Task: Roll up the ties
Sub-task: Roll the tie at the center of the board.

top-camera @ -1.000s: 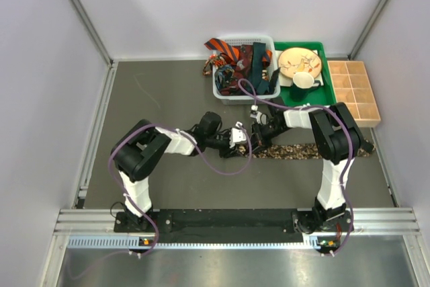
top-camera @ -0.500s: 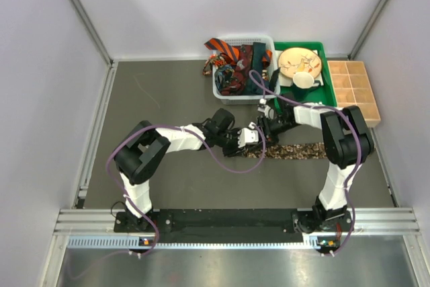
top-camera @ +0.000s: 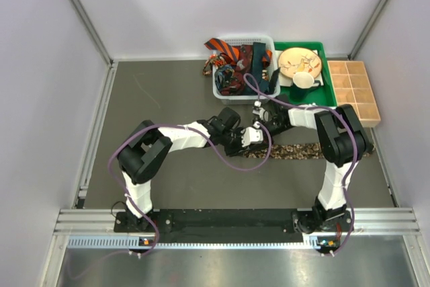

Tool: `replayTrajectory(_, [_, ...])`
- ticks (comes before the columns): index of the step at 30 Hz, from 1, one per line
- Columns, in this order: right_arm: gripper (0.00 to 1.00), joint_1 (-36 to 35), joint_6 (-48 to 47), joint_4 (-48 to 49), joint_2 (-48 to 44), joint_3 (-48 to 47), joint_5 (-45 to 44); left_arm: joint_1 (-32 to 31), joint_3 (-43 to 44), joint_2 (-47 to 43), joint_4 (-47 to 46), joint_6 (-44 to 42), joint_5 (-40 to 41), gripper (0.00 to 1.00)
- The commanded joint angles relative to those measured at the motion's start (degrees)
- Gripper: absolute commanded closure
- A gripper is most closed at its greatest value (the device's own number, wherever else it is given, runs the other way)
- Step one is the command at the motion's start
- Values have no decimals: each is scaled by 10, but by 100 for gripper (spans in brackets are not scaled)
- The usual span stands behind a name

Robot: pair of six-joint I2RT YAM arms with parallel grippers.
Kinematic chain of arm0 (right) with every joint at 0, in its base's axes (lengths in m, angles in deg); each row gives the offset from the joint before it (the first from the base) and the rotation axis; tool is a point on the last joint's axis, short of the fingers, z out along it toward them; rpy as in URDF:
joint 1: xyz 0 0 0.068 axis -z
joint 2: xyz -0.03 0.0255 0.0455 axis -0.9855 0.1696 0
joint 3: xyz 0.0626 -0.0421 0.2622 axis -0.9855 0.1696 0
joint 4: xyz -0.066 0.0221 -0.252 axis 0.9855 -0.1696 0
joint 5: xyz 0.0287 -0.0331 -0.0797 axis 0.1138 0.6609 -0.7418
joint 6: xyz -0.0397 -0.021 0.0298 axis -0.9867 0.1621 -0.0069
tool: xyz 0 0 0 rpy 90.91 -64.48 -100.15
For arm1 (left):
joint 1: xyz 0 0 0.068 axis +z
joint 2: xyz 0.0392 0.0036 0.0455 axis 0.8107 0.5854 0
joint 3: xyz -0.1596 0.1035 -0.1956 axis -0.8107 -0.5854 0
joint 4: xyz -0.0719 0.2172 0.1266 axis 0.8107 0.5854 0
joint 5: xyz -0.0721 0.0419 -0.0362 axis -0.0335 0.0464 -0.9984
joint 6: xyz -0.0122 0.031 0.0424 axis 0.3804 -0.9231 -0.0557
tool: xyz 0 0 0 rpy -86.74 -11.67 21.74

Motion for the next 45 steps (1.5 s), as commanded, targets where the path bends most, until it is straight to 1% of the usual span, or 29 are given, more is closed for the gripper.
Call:
replayTrajectory(1, [69, -13, -9, 2, 12, -14, -16, -5, -5, 37, 51, 7, 46, 74])
replayTrajectory(2, [78, -13, -11, -1, 16, -16, -22, -5, -5, 37, 51, 7, 46, 74])
replayTrajectory(4, [90, -13, -14, -7, 18, -18, -41, -5, -7, 36, 51, 6, 44, 71])
replayTrajectory(5, [100, -13, -15, -9, 17, -18, -51, -5, -9, 34, 50, 7, 45, 69])
replayTrajectory(7, [100, -9, -18, -11, 19, -14, -67, -5, -9, 34, 49, 11, 49, 59])
replayTrajectory(8, [100, -4, -18, -11, 20, -11, -71, -5, -6, 31, 53, 16, 47, 46])
replayTrajectory(9, [100, 0, -18, -11, 21, -9, -76, -1, -3, 28, 55, 19, 37, 41])
replayTrajectory(10, [100, 3, -24, -17, 22, -7, -80, 8, -4, 18, 48, 29, 14, 36])
replayTrajectory(11, [100, 9, -25, -21, 25, -6, -82, 14, -6, 11, 42, 34, 1, 23])
replayTrajectory(13, [100, 13, -35, -29, 28, -5, -86, 32, -12, -19, 27, 40, -31, 6])
replayTrajectory(14, [100, 13, -38, -30, 26, -5, -89, 38, -20, -32, 18, 41, -62, 1])
replayTrajectory(18, [100, 17, -52, -39, 32, -2, -96, 82, -59, -110, -50, 49, -141, 1])
replayTrajectory(19, [100, 17, -55, -43, 34, -2, -98, 88, -70, -144, -70, 52, -157, 1])
replayTrajectory(20, [100, 19, -56, -45, 36, -3, -102, 94, -95, -159, -117, 55, -182, 1])
replayTrajectory(22, [100, 22, -62, -47, 43, -4, -102, 99, -127, -197, -181, 64, -192, 1])
replayTrajectory(23, [100, 22, -62, -51, 45, -6, -104, 98, -159, -202, -244, 71, -199, 1])
replayTrajectory(25, [100, 24, -65, -52, 48, -10, -103, 98, -183, -186, -307, 115, -246, 1])
replayTrajectory(26, [100, 25, -64, -56, 49, -10, -102, 99, -158, -176, -278, 109, -258, 1])
replayTrajectory(27, [100, 26, -67, -59, 51, -15, -102, 97, -134, -138, -187, 60, -285, 1])
replayTrajectory(28, [100, 27, -70, -62, 54, -18, -102, 98, -78, -116, -131, 45, -304, 1])
replayTrajectory(29, [100, 29, -72, -66, 54, -21, -100, 97, -60, -94, -100, 38, -309, 1])
replayTrajectory(30, [100, 31, -73, -68, 55, -22, -98, 98, -57, -66, -131, 64, -302, 1])
replayTrajectory(32, [100, 36, -77, -77, 62, -33, -88, 99, -92, -56, -221, 99, -294, 1])
replayTrajectory(33, [100, 37, -82, -88, 65, -37, -86, 93, -104, -52, -291, 111, -289, 1])
replayTrajectory(35, [100, 38, -87, -95, 67, -43, -79, 85, -93, -39, -288, 111, -265, 1])
replayTrajectory(38, [100, 38, -94, -108, 69, -47, -69, 82, -71, -5, -278, 118, -272, 1])
replayTrajectory(40, [100, 39, -100, -115, 71, -49, -65, 79, -89, 0, -326, 117, -266, 1])
replayTrajectory(42, [100, 38, -105, -117, 72, -49, -60, 70, -99, 4, -351, 105, -257, 1])
replayTrajectory(45, [100, 38, -108, -121, 74, -49, -50, 58, -86, 17, -329, 81, -238, 1])
